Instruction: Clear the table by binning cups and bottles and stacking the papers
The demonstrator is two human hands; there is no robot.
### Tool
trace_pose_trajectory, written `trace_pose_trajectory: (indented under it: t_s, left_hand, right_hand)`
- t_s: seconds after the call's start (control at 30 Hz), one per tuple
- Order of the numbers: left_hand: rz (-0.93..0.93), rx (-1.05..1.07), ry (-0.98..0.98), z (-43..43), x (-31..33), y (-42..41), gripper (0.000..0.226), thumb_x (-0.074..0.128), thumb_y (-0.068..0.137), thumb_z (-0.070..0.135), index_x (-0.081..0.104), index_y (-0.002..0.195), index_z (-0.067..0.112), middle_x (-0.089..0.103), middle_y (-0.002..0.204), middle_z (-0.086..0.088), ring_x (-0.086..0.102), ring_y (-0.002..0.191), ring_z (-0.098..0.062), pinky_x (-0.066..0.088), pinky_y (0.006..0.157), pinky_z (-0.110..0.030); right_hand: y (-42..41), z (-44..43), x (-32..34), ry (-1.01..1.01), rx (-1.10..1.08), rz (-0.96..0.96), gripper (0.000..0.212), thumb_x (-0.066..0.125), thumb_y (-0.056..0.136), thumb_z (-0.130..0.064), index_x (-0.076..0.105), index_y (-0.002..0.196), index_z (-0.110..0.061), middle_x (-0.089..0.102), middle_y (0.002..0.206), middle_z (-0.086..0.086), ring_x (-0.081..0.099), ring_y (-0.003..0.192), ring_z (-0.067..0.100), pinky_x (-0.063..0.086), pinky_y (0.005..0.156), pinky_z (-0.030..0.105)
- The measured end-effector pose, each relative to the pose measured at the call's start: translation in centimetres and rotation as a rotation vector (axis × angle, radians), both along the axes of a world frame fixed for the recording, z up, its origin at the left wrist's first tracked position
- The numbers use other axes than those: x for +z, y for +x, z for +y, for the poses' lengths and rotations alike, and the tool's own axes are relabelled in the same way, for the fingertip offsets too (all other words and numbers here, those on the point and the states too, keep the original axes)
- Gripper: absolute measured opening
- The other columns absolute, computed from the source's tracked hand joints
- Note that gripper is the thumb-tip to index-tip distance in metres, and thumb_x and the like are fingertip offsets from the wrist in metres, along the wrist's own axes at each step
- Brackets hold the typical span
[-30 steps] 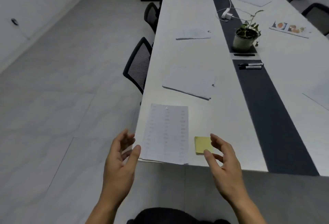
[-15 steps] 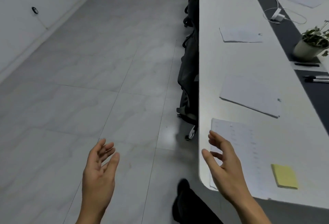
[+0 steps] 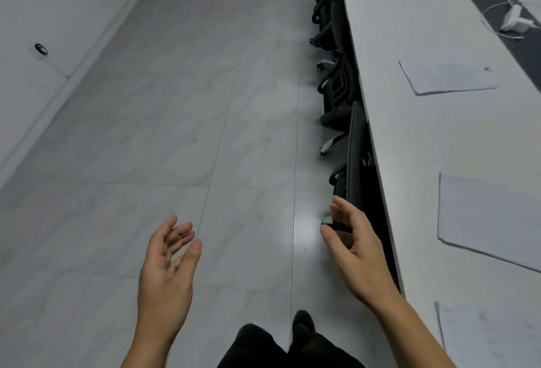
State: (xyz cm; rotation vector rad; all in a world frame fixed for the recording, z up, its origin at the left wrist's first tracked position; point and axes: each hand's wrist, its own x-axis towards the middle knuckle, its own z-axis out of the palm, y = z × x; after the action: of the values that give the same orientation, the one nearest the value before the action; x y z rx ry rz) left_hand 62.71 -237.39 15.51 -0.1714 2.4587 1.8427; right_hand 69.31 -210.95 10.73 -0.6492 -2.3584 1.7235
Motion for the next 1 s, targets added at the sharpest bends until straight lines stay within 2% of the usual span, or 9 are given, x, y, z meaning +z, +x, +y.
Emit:
trace_pose_trajectory:
  t_s: [0.17, 0.3, 0.43, 0.6, 0.67, 0.77, 0.9, 1.0]
  left_hand:
    - [-0.039, -0.041, 0.023, 1.3, -2.9, -11.0, 0.052, 0.062, 0.091, 0.006, 0.048, 0.137, 0.024, 0.066, 0.119, 0.003, 0.062, 0.110, -0.002, 0.044, 0.093, -0.026]
    - [-0.111, -0.138, 0.047, 3.0, -6.1, -22.4, 0.052, 0.063, 0.090, 0.004, 0.050, 0.135, 0.026, 0.066, 0.120, 0.003, 0.063, 0.111, -0.005, 0.045, 0.097, -0.032]
    - [-0.140, -0.320, 0.051, 7.1, -6.1, -34.8, 0.049, 0.063, 0.091, 0.004, 0.051, 0.133, 0.025, 0.066, 0.119, 0.003, 0.063, 0.112, -0.008, 0.046, 0.092, -0.026]
    - [-0.088, -0.661, 0.015, 16.0, -3.2, -47.0, 0.047, 0.062, 0.091, 0.001, 0.052, 0.131, 0.023, 0.066, 0.118, 0.002, 0.064, 0.108, -0.004, 0.051, 0.085, -0.020]
    - [-0.045, -0.787, 0.006, 20.4, -2.2, -49.7, 0.047, 0.061, 0.091, 0.000, 0.052, 0.130, 0.024, 0.066, 0.118, 0.003, 0.064, 0.109, -0.006, 0.052, 0.085, -0.017]
    - [-0.011, -0.954, 0.002, 27.5, -2.1, -52.0, 0.047, 0.061, 0.091, 0.000, 0.053, 0.130, 0.025, 0.065, 0.120, 0.002, 0.062, 0.113, -0.013, 0.047, 0.089, -0.025]
    - [0.018, -1.158, -0.054, 36.8, -3.1, -52.6, 0.049, 0.062, 0.092, 0.006, 0.049, 0.133, 0.030, 0.061, 0.126, 0.005, 0.059, 0.117, -0.011, 0.047, 0.096, -0.034]
    - [0.003, -1.271, -0.081, 42.1, -2.8, -53.3, 0.049, 0.065, 0.093, 0.013, 0.047, 0.134, 0.032, 0.059, 0.128, 0.009, 0.058, 0.117, -0.007, 0.048, 0.098, -0.036]
  right_hand:
    - [-9.2, 1.7, -1.6, 0.015, -0.107, -0.048, 0.049, 0.064, 0.095, -0.025, 0.049, 0.140, -0.034, 0.052, 0.131, -0.021, 0.051, 0.118, -0.009, 0.045, 0.095, 0.020]
    - [-17.1, 3.0, -3.8, 0.009, -0.273, -0.129, 0.045, 0.064, 0.094, -0.025, 0.051, 0.135, -0.038, 0.056, 0.126, -0.016, 0.056, 0.102, -0.011, 0.045, 0.084, 0.008]
    - [-24.1, 4.8, -2.2, 0.002, -0.469, -0.141, 0.045, 0.064, 0.094, -0.016, 0.053, 0.137, -0.025, 0.055, 0.129, -0.004, 0.055, 0.104, -0.018, 0.044, 0.075, 0.000]
    - [-27.5, 6.8, 0.9, 0.013, -0.816, -0.088, 0.045, 0.063, 0.093, -0.028, 0.053, 0.137, -0.031, 0.054, 0.131, -0.014, 0.054, 0.109, -0.017, 0.044, 0.082, 0.010]
    - [-27.5, 7.3, 1.4, -0.013, -0.960, -0.069, 0.045, 0.063, 0.093, -0.030, 0.052, 0.137, -0.034, 0.054, 0.130, -0.015, 0.056, 0.105, -0.016, 0.043, 0.081, 0.011]
    - [-27.9, 8.4, 0.8, -0.063, -1.144, -0.052, 0.046, 0.063, 0.093, -0.032, 0.051, 0.137, -0.038, 0.053, 0.128, -0.020, 0.059, 0.103, -0.012, 0.046, 0.075, 0.006]
    - [-28.9, 12.2, -1.9, -0.091, -1.312, -0.013, 0.046, 0.063, 0.092, -0.035, 0.050, 0.137, -0.041, 0.050, 0.130, -0.023, 0.052, 0.110, -0.018, 0.045, 0.089, 0.016]
    - [-29.9, 15.7, -2.6, -0.130, -1.380, -0.010, 0.045, 0.062, 0.094, -0.032, 0.049, 0.136, -0.041, 0.049, 0.131, -0.023, 0.051, 0.110, -0.019, 0.044, 0.087, 0.015]
